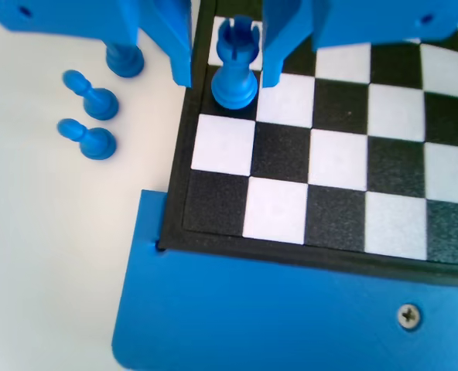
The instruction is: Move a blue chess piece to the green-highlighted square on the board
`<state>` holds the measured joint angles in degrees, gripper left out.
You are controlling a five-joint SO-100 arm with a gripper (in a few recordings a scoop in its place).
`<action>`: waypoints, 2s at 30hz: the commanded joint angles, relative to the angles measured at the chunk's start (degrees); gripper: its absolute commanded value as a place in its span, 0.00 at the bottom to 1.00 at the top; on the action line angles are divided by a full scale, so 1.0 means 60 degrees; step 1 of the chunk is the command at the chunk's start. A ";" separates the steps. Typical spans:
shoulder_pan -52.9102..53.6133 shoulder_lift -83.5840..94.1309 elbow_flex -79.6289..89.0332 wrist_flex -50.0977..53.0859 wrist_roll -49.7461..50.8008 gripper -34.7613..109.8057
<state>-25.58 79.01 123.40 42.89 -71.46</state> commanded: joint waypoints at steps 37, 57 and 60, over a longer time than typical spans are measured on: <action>0.1289 -0.2739 -0.7764 0.3779 0.0864 0.25; 0.1465 -0.4336 -0.8906 0.3413 0.1216 0.25; 0.1465 -0.4351 -0.8936 0.3354 0.1274 0.25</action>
<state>-16.44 50.54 72.42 62.84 -63.54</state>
